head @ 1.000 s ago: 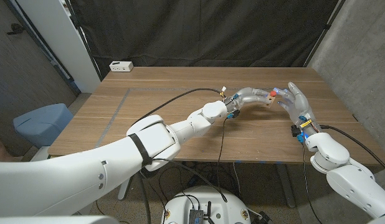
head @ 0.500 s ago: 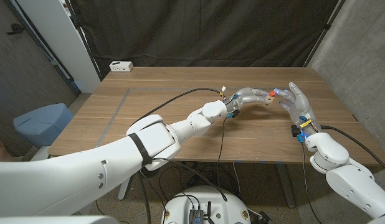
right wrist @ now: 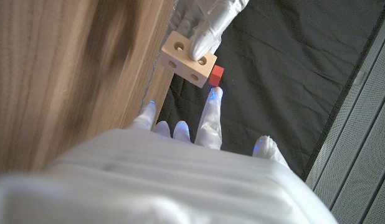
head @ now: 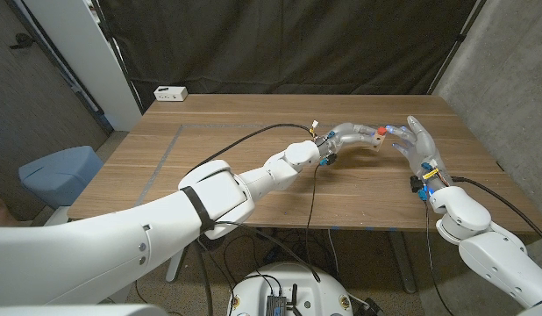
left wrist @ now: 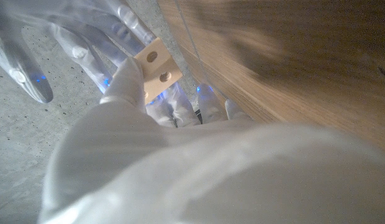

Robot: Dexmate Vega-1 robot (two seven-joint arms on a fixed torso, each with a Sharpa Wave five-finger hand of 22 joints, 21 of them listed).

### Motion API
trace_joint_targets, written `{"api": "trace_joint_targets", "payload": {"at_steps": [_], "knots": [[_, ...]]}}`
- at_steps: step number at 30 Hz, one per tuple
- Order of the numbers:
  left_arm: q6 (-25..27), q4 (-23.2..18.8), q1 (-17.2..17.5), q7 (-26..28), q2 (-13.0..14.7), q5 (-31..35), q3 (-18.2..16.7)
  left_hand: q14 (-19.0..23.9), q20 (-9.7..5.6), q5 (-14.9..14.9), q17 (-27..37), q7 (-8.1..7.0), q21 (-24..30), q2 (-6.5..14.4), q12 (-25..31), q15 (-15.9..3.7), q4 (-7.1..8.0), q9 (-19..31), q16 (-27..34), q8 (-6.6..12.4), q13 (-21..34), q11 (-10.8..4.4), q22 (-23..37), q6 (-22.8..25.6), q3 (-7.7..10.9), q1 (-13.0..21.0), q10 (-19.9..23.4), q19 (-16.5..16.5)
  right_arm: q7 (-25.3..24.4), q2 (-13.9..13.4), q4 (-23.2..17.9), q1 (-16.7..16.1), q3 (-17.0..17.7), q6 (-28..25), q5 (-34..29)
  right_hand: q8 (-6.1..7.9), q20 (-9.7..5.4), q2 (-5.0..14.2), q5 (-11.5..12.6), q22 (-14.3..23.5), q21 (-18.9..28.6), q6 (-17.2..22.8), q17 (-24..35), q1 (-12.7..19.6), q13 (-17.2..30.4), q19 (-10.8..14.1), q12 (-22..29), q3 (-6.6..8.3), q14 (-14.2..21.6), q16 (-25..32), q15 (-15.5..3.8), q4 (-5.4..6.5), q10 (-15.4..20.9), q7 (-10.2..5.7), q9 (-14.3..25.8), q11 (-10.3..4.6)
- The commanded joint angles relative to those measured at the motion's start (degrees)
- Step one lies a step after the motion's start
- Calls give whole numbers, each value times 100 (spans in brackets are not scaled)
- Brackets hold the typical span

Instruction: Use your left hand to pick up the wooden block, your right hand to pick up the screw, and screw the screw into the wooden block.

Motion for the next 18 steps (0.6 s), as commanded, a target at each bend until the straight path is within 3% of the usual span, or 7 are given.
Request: {"api": "trace_joint_targets", "payload": {"at_steps": [1,18], "knots": [[77,-1,-8,40,-16,-7,25,52,4,28,29,183,1,232,91,-531,247,18,1,28,35,-15,20,436,256,-104,56,48,-17,11,-22,-66,39,2,15,56,14,34,41,15,7,67,7,40,5,37,47,23,43,17,2,-27,22,16,8,21],[22,-3,18,26,-7,-10,16,51,6,28,28,182,2,227,91,-535,244,19,-2,29,35,-15,20,439,257,-102,53,51,-22,25,-98,-180,93,6,6,112,10,42,43,15,1,382,3,54,5,81,65,27,115,22,-3,-35,197,75,10,72]]}}
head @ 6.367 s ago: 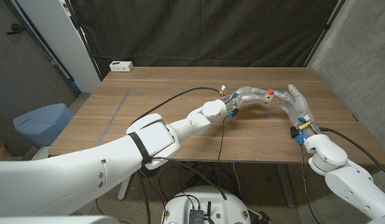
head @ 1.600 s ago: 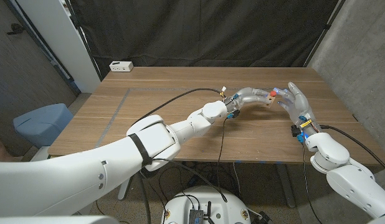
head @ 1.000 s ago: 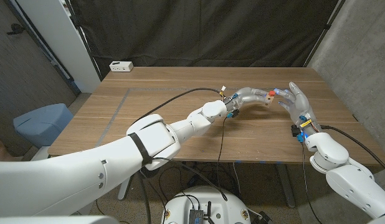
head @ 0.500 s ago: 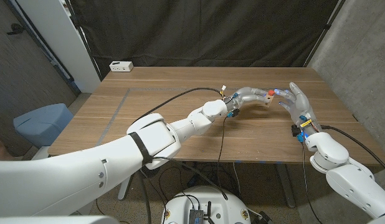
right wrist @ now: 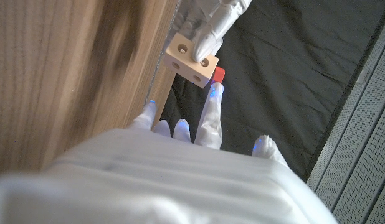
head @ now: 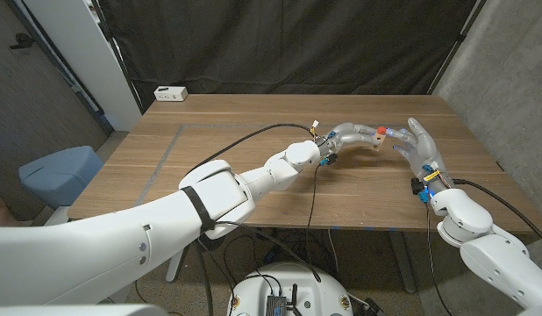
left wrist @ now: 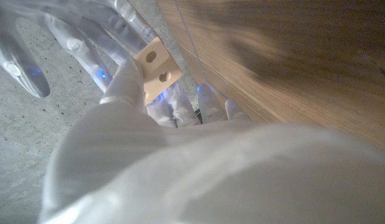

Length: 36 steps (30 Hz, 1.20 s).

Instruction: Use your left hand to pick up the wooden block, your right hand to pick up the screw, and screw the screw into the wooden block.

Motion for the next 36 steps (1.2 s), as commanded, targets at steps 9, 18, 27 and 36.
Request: {"api": "trace_joint_targets", "payload": {"at_steps": [9,18,27,36], "knots": [[-109,-4,39,-12,18,6,-10,60,5,31,30,176,1,229,93,-542,244,23,3,50,36,-6,21,452,257,-100,65,49,241,-35,-15,-109,64,117,33,47,10,21,22,15,-14,222,16,32,6,25,17,10,32,13,15,-20,96,19,6,2],[-154,-5,38,-30,28,14,-19,55,6,32,29,182,1,236,94,-535,250,23,-2,45,36,-5,21,438,262,-106,65,48,124,10,-78,-184,118,143,-18,6,21,19,22,15,-30,183,15,36,6,-7,-13,10,20,2,4,-24,61,4,5,-16],[-127,-3,19,-32,31,12,-25,51,3,33,29,185,1,237,93,-526,244,23,-4,46,34,-5,21,439,266,-98,65,49,-121,82,-202,-274,205,46,-116,-10,24,23,22,15,-13,210,13,44,6,44,0,13,71,14,4,-29,136,1,6,9],[-60,0,-5,-18,25,6,-20,51,1,31,31,173,1,231,92,-537,246,23,-3,46,32,-6,20,438,261,-103,65,48,-174,119,-212,-222,224,-38,-150,-119,23,28,21,15,-4,41,4,69,8,106,-24,23,124,14,6,-49,152,21,7,121]]}}
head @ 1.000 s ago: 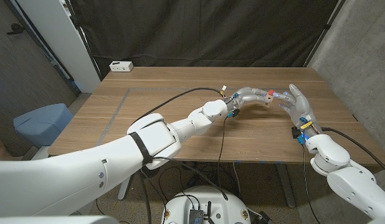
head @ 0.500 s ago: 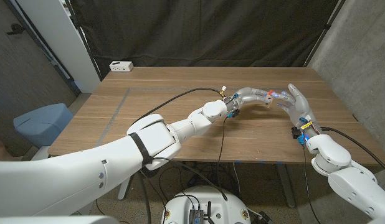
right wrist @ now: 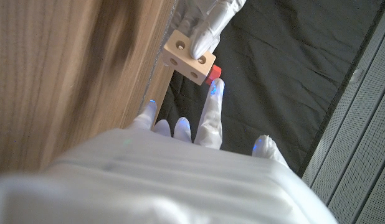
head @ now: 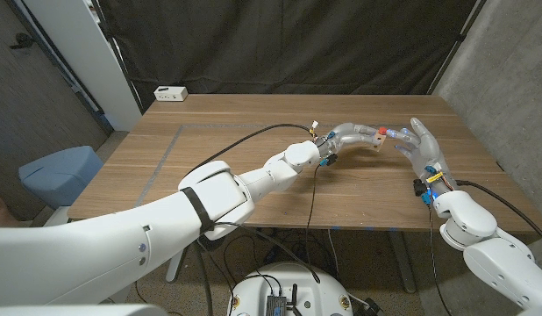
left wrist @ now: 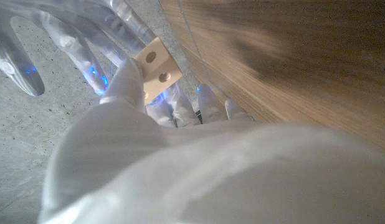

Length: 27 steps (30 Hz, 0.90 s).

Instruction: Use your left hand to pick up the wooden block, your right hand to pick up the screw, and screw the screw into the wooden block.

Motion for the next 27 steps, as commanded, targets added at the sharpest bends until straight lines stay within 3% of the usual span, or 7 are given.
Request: {"api": "trace_joint_targets", "payload": {"at_steps": [1,8,18,27], "knots": [[81,5,-39,14,-1,-8,-2,53,1,29,29,177,0,227,92,-535,244,21,-3,46,32,-18,20,439,260,-102,51,48,-119,66,-54,20,52,-117,-63,-98,11,27,21,14,25,-176,2,72,7,35,-35,25,41,11,28,-52,2,5,3,103],[157,7,-56,22,-13,-22,5,53,3,29,32,182,1,229,93,-534,241,22,-1,52,32,-19,20,451,260,-96,53,49,-8,57,21,101,1,-129,-17,-298,25,4,11,14,2,-753,6,89,14,27,-109,23,-23,-38,104,-82,-193,-87,10,266],[247,9,-74,36,-31,-39,25,53,2,29,30,189,0,228,92,-536,245,22,-4,48,30,-18,20,441,262,-101,52,47,180,-16,128,205,-63,-147,86,-333,72,-35,-1,16,-41,-1226,23,58,17,-94,-152,-5,-156,-82,131,-87,-451,-186,15,204],[228,8,-81,57,-30,-31,39,53,2,28,32,179,2,229,90,-537,245,22,-2,49,29,-21,20,442,261,-101,50,52,291,-78,209,299,-120,-172,182,-341,86,-48,-4,17,-51,-1636,43,6,18,-190,-171,-35,-302,-105,151,-62,-712,-198,14,267]]}}
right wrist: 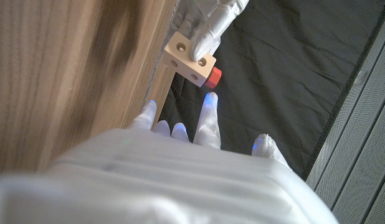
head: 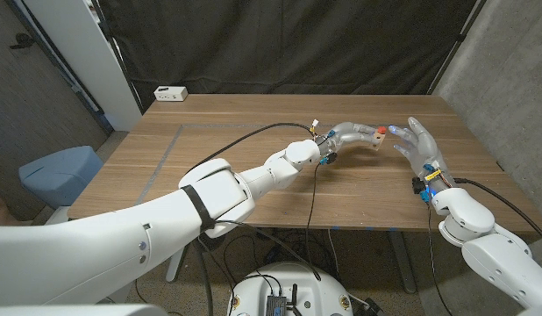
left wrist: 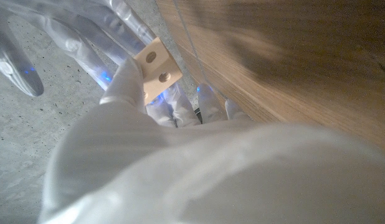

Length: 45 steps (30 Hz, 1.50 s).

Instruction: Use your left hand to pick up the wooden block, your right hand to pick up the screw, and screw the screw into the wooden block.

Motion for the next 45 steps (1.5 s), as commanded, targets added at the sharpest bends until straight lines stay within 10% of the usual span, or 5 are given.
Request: {"api": "trace_joint_targets", "payload": {"at_steps": [1,20,45], "knots": [[22,4,-11,26,-7,-6,21,52,2,27,30,175,2,226,90,-538,243,19,-4,50,29,-17,20,446,262,-99,54,53,153,-82,114,126,-79,-26,114,-22,19,-45,-4,17,-6,-209,30,-59,20,-95,-35,-21,-147,-42,31,9,-156,-7,13,44],[125,7,-36,38,-15,-23,28,47,0,26,30,176,1,224,92,-544,244,19,-6,55,27,-15,20,455,261,-100,62,52,321,-190,278,368,-233,-44,262,5,41,-58,-3,19,-8,-536,46,-114,20,-190,-21,-59,-254,-38,66,46,-340,-10,8,66],[421,-214,-49,66,73,-65,54,48,5,25,35,180,0,226,93,-543,243,19,-2,51,29,-15,20,441,258,-96,61,51,240,-239,308,499,-357,-12,268,224,46,-35,11,18,24,-7,42,-111,17,-185,71,-70,-227,7,46,69,-204,60,3,-16]]}}
